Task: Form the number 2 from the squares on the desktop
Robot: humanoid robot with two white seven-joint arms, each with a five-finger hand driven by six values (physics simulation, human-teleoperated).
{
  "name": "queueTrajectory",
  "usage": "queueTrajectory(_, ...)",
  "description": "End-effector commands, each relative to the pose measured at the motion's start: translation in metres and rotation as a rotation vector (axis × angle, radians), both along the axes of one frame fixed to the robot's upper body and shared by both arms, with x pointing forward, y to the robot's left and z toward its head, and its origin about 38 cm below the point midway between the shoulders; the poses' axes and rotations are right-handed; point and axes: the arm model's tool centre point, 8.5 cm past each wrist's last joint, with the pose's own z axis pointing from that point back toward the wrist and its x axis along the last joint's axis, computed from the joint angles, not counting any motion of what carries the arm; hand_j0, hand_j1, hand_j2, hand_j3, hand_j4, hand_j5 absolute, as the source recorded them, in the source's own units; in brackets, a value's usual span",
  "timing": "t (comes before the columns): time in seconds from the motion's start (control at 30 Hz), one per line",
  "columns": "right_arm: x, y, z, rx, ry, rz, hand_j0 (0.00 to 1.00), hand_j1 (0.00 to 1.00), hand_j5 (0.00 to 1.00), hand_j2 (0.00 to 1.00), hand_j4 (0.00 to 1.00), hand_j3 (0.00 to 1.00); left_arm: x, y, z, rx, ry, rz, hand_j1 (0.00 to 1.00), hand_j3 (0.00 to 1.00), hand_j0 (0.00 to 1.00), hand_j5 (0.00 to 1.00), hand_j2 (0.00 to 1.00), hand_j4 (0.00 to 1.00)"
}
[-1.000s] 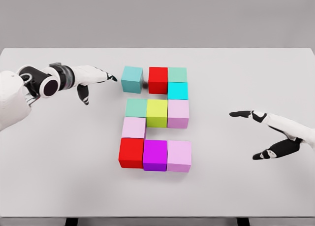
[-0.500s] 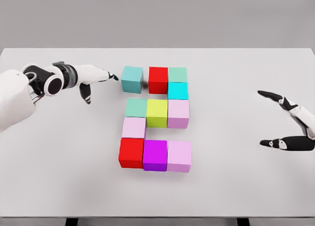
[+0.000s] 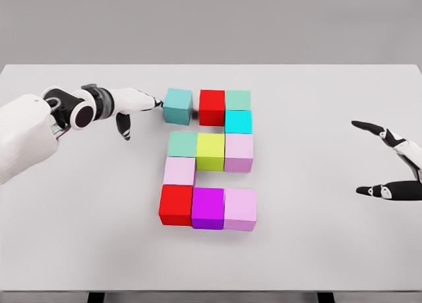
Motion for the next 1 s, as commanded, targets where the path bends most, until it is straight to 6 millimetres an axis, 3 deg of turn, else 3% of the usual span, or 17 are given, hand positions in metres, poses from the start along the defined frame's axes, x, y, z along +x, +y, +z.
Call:
queueTrajectory(0.0,0.0002,-0.0005,0.0008,0.007,0.001,-0.001,1.00,1.00,1.00,1.00,1.00,1.00,0.0006,-0.0006,-0.0004,0.001,-0.001,0.000,1.00,1.00,1.00,1.00,1.00,1.00)
queueTrajectory(0.97,0.0003,-0.0021,-0.0011,0.004,0.006,-0.006,1.00,1.00,1.00,1.00,1.00,1.00,-0.0049,-0.0024,-0.0001,-0.005,0.000,-0.017,1.00,1.00,1.00,1.00,1.00,1.00)
